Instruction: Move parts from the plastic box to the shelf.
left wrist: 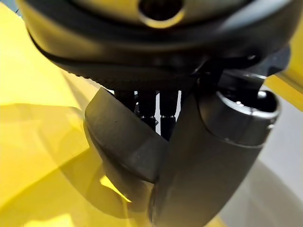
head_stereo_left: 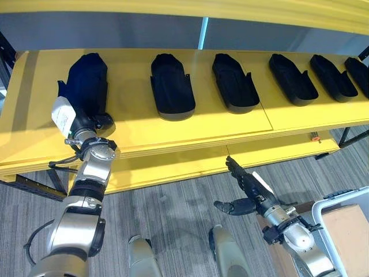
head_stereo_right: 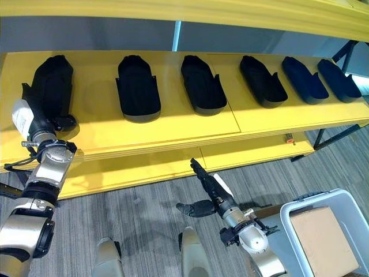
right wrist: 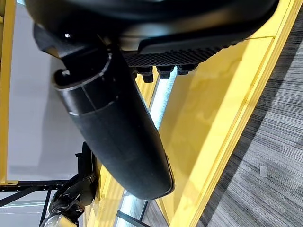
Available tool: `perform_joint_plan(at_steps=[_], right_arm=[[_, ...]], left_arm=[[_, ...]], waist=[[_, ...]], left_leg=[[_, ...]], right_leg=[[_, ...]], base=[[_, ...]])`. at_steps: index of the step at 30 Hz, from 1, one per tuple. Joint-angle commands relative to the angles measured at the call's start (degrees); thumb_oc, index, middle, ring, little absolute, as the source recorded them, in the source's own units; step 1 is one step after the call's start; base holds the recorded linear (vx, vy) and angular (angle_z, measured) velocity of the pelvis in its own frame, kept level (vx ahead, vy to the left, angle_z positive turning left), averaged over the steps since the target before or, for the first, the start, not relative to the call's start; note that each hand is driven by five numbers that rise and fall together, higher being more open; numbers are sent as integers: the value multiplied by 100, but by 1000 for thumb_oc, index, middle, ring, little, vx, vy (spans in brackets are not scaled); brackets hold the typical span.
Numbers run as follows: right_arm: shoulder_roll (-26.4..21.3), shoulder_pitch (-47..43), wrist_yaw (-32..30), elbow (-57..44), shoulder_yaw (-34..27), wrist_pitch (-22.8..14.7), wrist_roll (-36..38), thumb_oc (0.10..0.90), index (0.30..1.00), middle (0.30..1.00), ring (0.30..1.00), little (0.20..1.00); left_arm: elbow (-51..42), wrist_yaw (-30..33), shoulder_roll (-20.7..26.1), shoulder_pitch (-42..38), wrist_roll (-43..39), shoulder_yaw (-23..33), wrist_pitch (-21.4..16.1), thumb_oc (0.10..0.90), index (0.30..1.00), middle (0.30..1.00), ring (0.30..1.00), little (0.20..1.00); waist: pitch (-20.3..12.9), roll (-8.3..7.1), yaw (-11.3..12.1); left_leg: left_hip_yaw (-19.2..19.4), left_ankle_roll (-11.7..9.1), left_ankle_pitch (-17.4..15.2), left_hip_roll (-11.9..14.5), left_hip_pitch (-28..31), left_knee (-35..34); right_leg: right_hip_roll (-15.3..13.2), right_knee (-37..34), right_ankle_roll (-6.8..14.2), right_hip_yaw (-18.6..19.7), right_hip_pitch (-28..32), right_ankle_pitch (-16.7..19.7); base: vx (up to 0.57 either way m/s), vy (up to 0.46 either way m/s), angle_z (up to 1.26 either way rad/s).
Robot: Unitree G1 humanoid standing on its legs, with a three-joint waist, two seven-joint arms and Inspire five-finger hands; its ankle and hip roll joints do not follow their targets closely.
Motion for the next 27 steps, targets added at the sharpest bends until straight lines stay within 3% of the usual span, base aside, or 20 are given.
perform_joint_plan(at_steps=[1, 9, 11, 13, 27], right_arm=[[-175, 54, -77, -618, -390, -566, 319, 900, 1000, 1000, 1000, 1000], [-129, 20, -138, -541, -429, -511, 283, 900, 1000, 1000, 1000, 1000], [-85, -10, -166, -511, -434, -483, 270, 900, 1000, 1000, 1000, 1000], [-49, -19, -156, -434, -403, -452, 295, 900, 1000, 1000, 1000, 1000], [-31, 12, -130, -455, -451, -409, 291, 900, 1000, 1000, 1000, 1000]], left_arm=[[234, 115, 242, -803, 49, -271, -486, 900, 1000, 1000, 1000, 1000], [-454, -33, 88, -771, -558, -122, -639, 900, 1000, 1000, 1000, 1000], [-609, -166, -27, -727, -1311, 31, -875, 900, 1000, 1000, 1000, 1000], [-548, -307, -35, -771, -1585, 43, -843, 900, 1000, 1000, 1000, 1000], [-1173, -335, -55, -610, -1829, 125, -1004, 900, 1000, 1000, 1000, 1000]], waist=[[-655, 129, -6], [-621, 161, 44], [-603, 172, 61], [-611, 196, 66], [-649, 205, 93]], left_leg=[[-150, 221, 134, 225, 124, -183], [-189, 231, 158, 175, 79, -196], [-194, 237, 150, 172, 82, -185], [-195, 237, 162, 167, 74, -195], [-202, 256, 125, 158, 32, -136]], right_leg=[[-170, -94, -230, -20, 195, -17], [-189, -121, -242, -45, 216, -4], [-190, -113, -242, -54, 228, -14], [-192, -117, -246, -60, 230, -6], [-192, -92, -261, -72, 205, -17]], base=[[0, 0, 0], [0, 0, 0], [0, 0, 0], [0, 0, 0], [0, 0, 0]])
